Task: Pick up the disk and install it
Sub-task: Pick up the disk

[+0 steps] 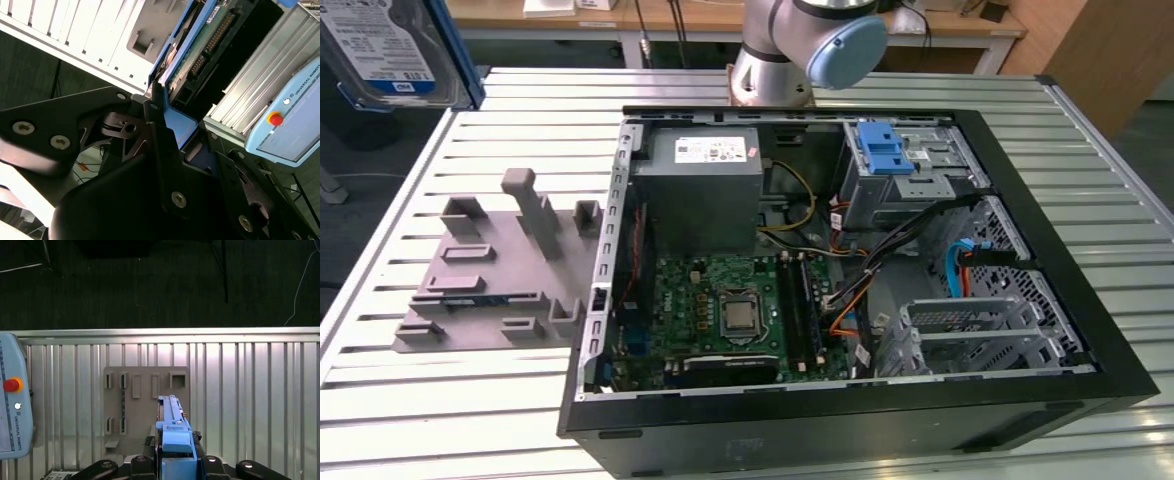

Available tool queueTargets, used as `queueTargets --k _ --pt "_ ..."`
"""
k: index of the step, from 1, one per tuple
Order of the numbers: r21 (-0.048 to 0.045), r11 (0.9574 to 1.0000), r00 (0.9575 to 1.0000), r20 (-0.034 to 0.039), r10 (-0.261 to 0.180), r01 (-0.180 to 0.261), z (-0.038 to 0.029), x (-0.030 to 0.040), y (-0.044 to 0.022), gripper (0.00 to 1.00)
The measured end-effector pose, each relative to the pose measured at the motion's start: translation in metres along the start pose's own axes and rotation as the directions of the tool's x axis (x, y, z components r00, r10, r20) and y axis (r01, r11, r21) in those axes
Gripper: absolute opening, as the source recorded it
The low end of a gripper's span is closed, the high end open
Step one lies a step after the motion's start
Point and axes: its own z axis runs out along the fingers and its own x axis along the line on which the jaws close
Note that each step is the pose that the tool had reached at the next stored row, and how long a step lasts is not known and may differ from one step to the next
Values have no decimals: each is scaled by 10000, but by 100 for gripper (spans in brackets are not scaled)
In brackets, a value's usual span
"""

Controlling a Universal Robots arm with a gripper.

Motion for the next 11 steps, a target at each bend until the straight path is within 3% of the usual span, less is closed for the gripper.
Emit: queueTargets --k 11 --pt "-1 10000 10000 0 0 0 3 6 -176 36"
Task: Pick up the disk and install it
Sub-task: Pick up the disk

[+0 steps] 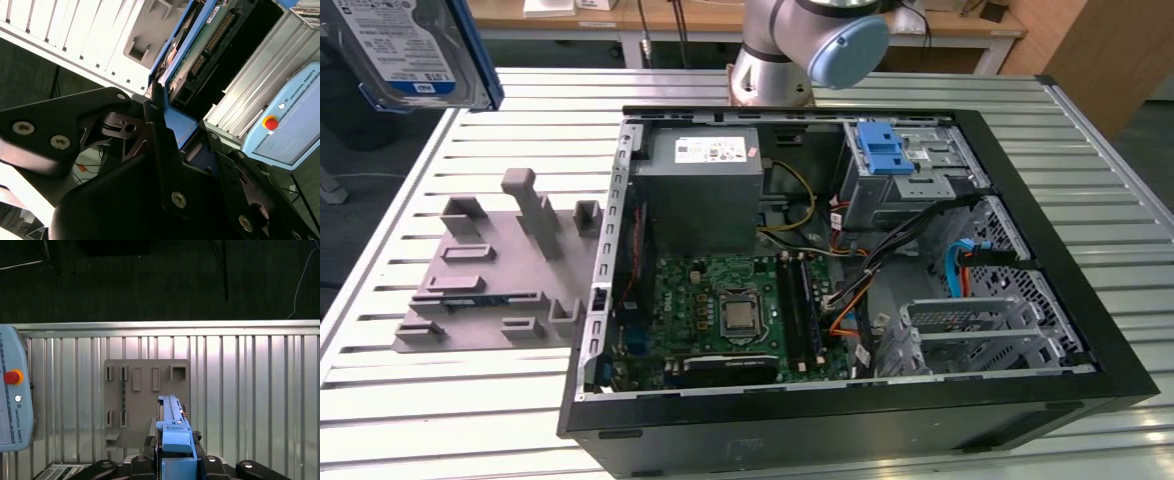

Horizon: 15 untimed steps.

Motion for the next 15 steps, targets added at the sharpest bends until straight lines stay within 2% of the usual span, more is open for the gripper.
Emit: queueTargets --k 15 --pt "-10 10000 10000 0 0 0 5 -2 -328 36"
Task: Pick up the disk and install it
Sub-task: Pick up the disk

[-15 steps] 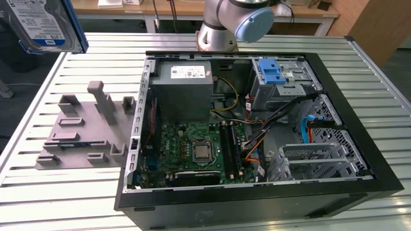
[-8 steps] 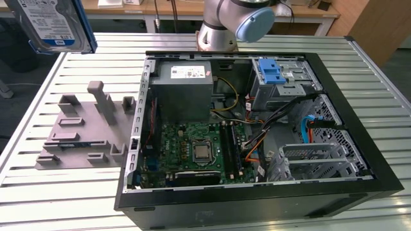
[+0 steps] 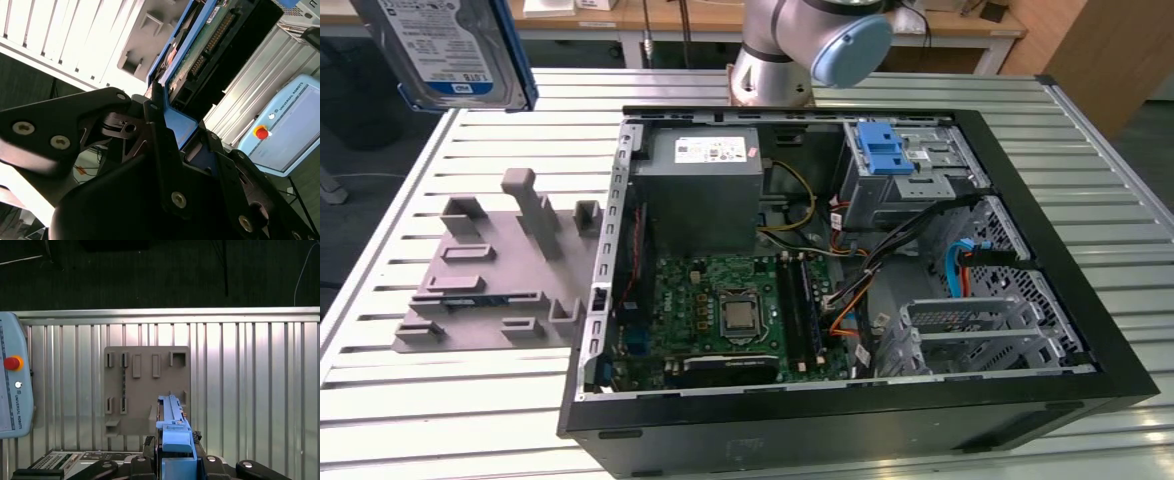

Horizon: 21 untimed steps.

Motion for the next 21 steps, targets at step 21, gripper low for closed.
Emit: queueTargets --k 21 --pt "-70 10000 10000 -1 -2 2 9 5 -663 36"
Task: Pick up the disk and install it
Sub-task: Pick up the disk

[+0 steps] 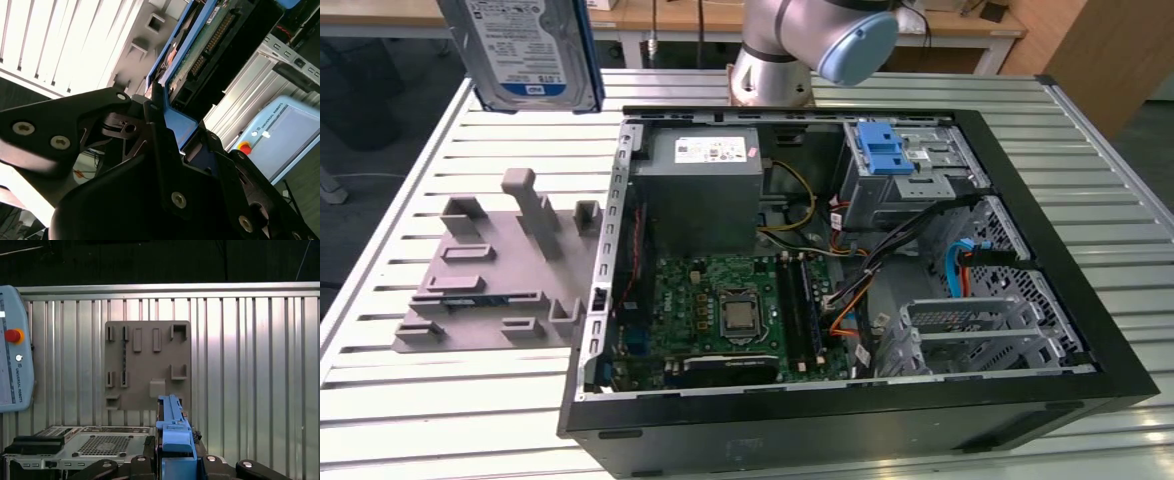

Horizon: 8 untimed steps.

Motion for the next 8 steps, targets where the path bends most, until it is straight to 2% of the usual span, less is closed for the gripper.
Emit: queueTargets --k 8 --pt "-32 10000 10000 -1 -1 1 1 9 -254 36"
